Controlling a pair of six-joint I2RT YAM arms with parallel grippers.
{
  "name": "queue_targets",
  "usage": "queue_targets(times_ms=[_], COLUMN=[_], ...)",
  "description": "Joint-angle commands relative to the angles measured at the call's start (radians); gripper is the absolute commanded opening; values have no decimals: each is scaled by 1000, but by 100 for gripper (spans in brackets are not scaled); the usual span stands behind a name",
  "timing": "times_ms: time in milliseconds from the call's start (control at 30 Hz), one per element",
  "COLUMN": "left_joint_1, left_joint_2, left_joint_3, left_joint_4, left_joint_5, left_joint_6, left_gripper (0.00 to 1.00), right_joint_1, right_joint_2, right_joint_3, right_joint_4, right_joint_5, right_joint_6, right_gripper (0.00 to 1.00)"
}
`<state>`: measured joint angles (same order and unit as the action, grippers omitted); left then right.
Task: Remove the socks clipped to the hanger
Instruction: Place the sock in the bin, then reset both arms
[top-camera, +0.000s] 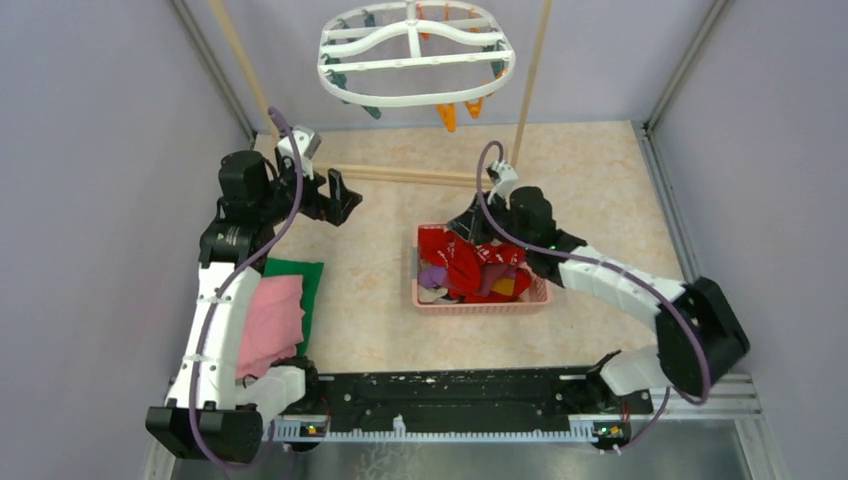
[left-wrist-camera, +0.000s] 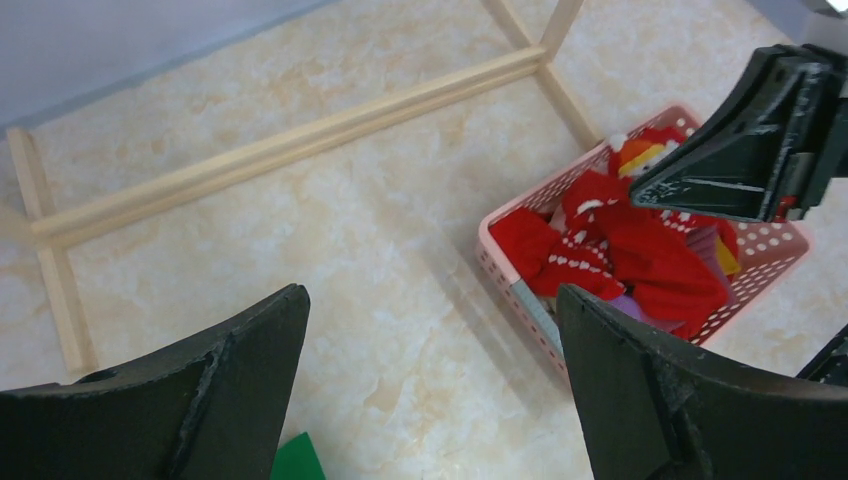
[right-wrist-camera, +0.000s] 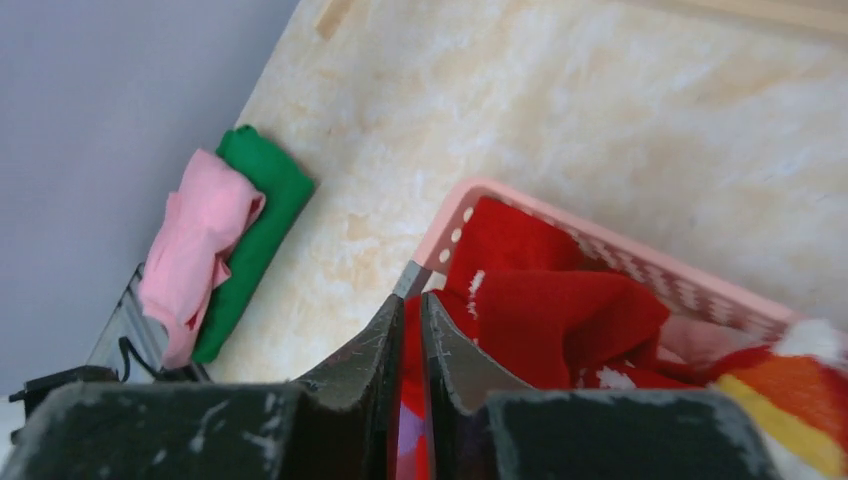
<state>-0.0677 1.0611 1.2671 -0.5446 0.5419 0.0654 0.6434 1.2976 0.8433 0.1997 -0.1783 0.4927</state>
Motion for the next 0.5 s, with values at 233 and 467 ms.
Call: queue_targets(times_ms=[233, 467], left_joint_1=[57, 58], left_joint_2=[26, 140], left_joint_3=[-262, -342], left_joint_4=[160, 247], left_joint_5=[15, -1], left_joint_6=[100, 156], left_gripper=[99, 99], right_joint_1=[-106, -105], right_joint_2=[335, 198], right_joint_3=[-186, -172], right_joint_4=[370, 338], right_joint_5=[-174, -212], right_joint_6=[195, 127], right_gripper=[6, 21])
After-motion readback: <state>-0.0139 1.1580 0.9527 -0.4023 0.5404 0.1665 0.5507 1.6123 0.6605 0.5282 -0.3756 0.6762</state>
